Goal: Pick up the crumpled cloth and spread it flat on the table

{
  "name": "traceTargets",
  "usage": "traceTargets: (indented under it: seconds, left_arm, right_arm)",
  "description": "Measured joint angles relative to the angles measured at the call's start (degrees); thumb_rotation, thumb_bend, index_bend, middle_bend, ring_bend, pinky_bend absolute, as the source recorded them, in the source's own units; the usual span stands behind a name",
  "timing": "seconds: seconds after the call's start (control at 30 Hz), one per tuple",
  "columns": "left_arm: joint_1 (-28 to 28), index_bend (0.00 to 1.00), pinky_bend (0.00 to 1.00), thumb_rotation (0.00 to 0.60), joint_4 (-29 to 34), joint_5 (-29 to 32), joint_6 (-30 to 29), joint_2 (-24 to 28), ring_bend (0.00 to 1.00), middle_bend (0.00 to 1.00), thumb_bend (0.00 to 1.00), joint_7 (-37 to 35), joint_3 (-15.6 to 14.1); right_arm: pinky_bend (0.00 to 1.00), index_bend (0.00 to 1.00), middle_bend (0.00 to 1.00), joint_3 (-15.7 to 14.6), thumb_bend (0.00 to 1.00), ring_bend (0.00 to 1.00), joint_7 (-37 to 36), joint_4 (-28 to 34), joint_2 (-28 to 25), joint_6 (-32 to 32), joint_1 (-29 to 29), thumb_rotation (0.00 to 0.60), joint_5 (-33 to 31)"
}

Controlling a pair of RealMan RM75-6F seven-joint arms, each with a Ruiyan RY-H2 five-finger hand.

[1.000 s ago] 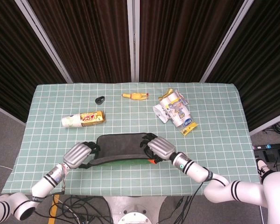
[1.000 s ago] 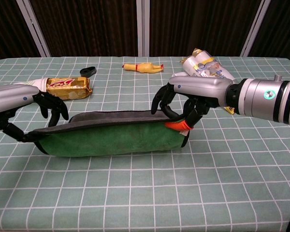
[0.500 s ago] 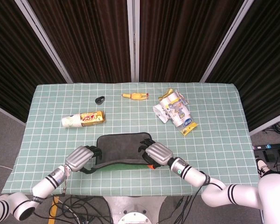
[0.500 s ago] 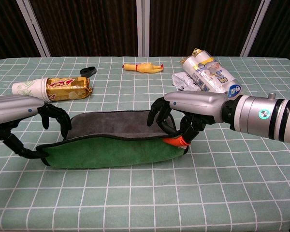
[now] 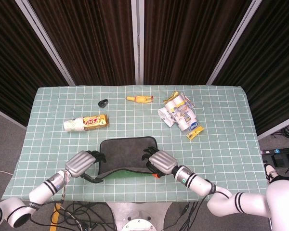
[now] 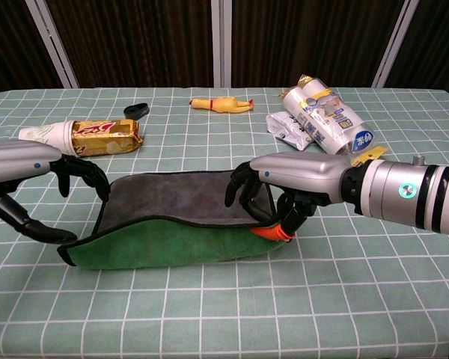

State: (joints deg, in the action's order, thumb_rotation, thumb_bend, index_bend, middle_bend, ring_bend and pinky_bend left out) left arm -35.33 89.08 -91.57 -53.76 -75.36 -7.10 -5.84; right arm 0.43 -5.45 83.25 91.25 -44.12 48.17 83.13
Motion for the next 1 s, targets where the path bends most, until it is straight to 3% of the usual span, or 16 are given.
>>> traceTargets:
  seconds: [0.17,0.27,0.37,0.5,0.57,0.7,1.0]
  left_arm:
    - [-0.01,0.28,0.34,0.267,1.18,0.54,-0.1,1.57,0.22,0.24,0.06,0.35,0.1]
    - [0.14,0.28,0.34,0.265,1.38,0.85,-0.14,1.79,0.22,0.24,0.06,0.51,0.12]
    - [0.19,0.28,0.34,0.268,1.36,1.04,-0.14,1.77,0.22,0.24,0.06,0.69,0.23]
    - [0.15,0.28,0.34,0.269,1.26,1.22,0.01,1.67,0.22,0.24,0.06,0.78,0.36]
    - [0.15,0.28,0.34,0.269,1.3,1.2,0.02,1.68,0.22,0.24,0.06,0.81,0.37]
    - [0.14,0.28,0.34,0.266,1.22,1.17,-0.04,1.74,0.22,0.24,0.06,0.69,0.45]
    - [0.82,0.28,0.34,0.289,0.12,3.28,-0.58,1.57,0.22,0.24,0.06,-0.73,1.37]
  right_arm:
    - [0.0,0.63,0.21,-1.2,0.3,0.02,1.08,0.58,-0.5,0.08,-0.31,0.6,1.21]
    - [0.0,0.5,0.17,-2.05,0.19,0.0,2.48,0.76,-0.56,-0.31,-0.65,0.585,2.18]
    - [0.0,0.27,0.11,-2.83,0.03,0.0,4.31,1.07,-0.62,-0.58,-1.0,0.491,2.86]
    - [0.0,0.06,0.03,-3.89,0.0,0.0,6.81,2.11,-0.91,-0.55,-1.48,0.368,3.28]
    - [0.0,0.02,0.01,-4.37,0.0,0.0,8.32,2.88,-1.19,-0.69,-1.82,0.332,3.48]
    - [0.0,0.0,0.0,-5.06,0.0,0.0,11.1,4.83,-2.32,-1.09,-2.34,0.267,3.89]
    - [0.0,0.0,0.0,-5.97,0.0,0.0,15.19,10.63,-8.74,-2.09,-3.33,0.253,4.13]
